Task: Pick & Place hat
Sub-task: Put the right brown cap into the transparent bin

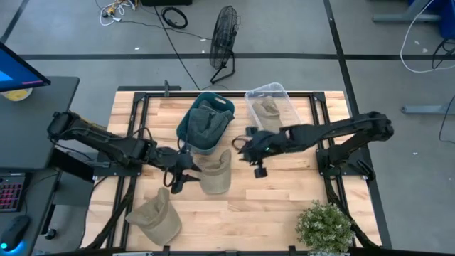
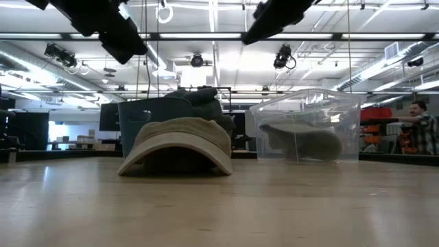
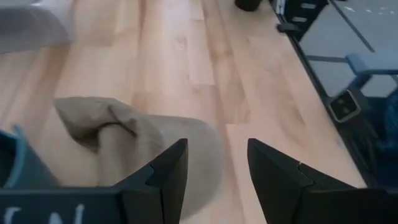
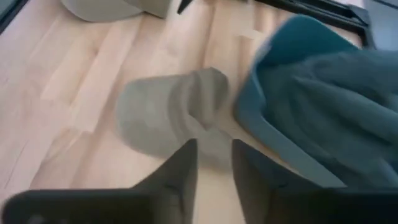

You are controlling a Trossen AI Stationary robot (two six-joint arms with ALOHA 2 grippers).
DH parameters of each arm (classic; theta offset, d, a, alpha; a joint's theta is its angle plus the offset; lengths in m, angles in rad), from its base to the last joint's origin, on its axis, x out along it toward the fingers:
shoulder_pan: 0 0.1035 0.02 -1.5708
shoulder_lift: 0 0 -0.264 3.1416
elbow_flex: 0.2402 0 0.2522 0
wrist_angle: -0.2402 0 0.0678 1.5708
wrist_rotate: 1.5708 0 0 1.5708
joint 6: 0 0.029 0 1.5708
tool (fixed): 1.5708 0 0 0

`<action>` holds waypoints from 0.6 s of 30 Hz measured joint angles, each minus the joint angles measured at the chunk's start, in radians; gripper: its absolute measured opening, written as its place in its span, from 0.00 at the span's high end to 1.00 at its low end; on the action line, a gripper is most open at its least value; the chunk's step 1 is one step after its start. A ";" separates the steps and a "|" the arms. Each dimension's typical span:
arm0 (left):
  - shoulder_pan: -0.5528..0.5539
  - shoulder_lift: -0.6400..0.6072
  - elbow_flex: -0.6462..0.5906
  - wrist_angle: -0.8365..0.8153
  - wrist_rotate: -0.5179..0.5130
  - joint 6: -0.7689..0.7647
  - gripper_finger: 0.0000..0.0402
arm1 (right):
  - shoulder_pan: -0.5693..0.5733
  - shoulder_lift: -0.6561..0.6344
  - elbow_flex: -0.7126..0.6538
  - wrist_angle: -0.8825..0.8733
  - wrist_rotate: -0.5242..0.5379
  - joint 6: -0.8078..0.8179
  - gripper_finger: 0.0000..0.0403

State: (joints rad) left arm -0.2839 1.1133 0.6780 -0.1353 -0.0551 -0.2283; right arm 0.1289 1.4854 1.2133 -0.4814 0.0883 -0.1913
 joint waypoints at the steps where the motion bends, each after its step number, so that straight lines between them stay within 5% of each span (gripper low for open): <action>1: -0.011 0.000 0.000 -0.005 0.000 -0.012 0.57 | 0.009 0.029 0.000 0.033 0.000 0.000 0.70; 9: -0.066 0.000 0.000 -0.020 0.001 -0.102 0.57 | 0.035 0.282 0.000 0.338 0.001 -0.036 0.48; 18: -0.070 0.000 0.000 -0.020 -0.001 -0.123 0.57 | 0.003 0.430 0.000 0.380 0.004 -0.028 0.44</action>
State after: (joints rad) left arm -0.3534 1.1130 0.6777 -0.1554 -0.0560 -0.3515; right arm 0.1316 1.9157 1.2133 -0.1013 0.0921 -0.2193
